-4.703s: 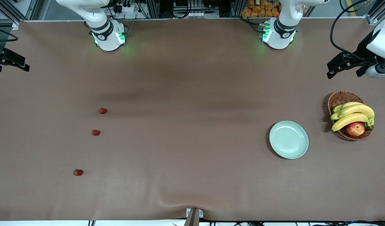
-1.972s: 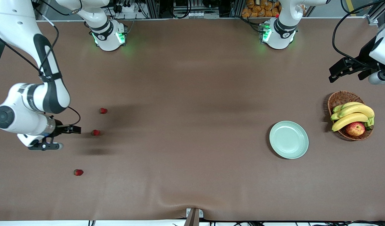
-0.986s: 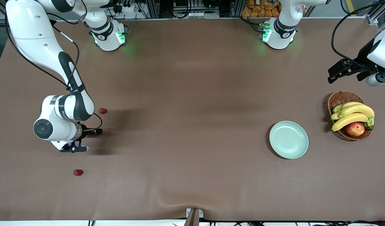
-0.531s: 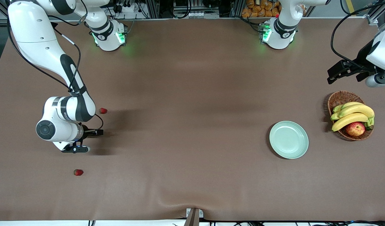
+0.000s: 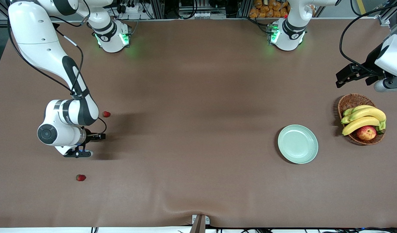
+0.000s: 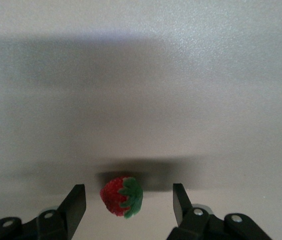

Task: Collect all strawberries into plate
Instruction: 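Reach the right gripper down to a strawberry and close on it, then lift the strawberry with the right gripper and carry it toward the table center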

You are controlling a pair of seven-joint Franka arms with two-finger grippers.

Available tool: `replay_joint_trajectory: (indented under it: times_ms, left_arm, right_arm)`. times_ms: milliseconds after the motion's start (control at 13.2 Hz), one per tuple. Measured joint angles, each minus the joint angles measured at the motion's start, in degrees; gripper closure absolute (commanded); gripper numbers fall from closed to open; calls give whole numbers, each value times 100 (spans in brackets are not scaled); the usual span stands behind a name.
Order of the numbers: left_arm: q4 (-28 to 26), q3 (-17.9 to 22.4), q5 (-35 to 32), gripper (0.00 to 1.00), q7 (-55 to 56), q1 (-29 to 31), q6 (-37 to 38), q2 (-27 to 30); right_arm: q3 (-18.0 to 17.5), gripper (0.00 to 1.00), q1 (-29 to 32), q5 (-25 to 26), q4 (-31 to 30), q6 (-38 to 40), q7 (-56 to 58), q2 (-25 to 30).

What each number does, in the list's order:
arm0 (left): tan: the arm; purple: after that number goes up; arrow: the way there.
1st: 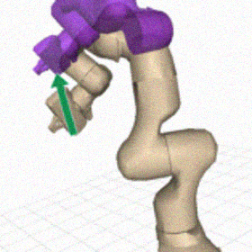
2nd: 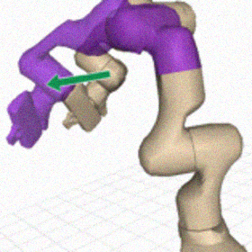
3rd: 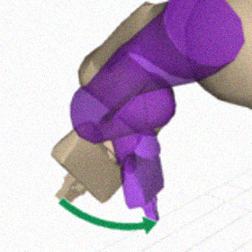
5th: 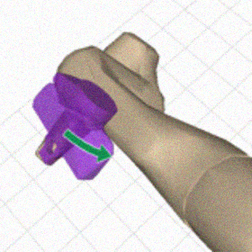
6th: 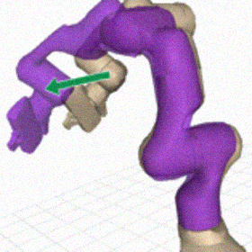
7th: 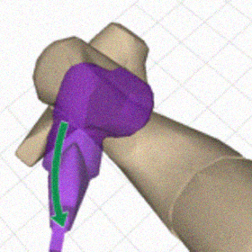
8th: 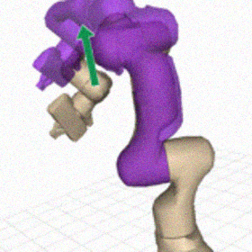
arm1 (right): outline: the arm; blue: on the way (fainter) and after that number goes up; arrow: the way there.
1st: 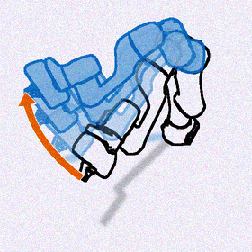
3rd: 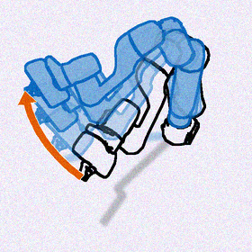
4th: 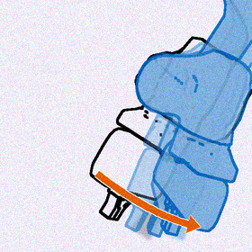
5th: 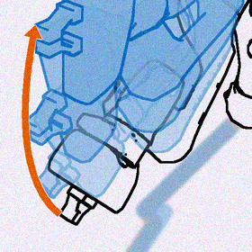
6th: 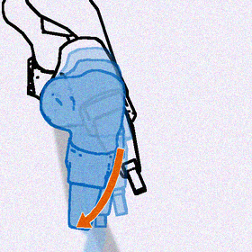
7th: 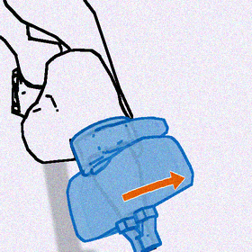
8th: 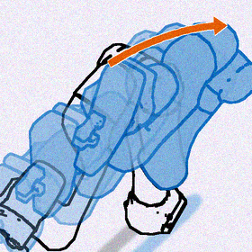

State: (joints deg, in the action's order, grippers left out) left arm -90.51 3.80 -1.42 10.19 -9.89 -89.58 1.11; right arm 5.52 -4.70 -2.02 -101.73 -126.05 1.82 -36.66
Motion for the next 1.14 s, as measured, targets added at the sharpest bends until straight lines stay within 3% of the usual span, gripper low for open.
replay_joint_trajectory:
  times_ms: [303,607,1138]
  left_arm:
    - [0,-2,0,0,0,-9,-2,-19]
    - [0,-4,0,0,0,-9,-4,-20]
    - [13,-3,0,0,0,-6,-4,-20]
  right_arm:
    - [-3,55,0,0,0,4,-1,0]
    - [-5,85,-1,-2,10,14,-2,4]
    - [-78,89,-73,-3,289,240,-2,92]
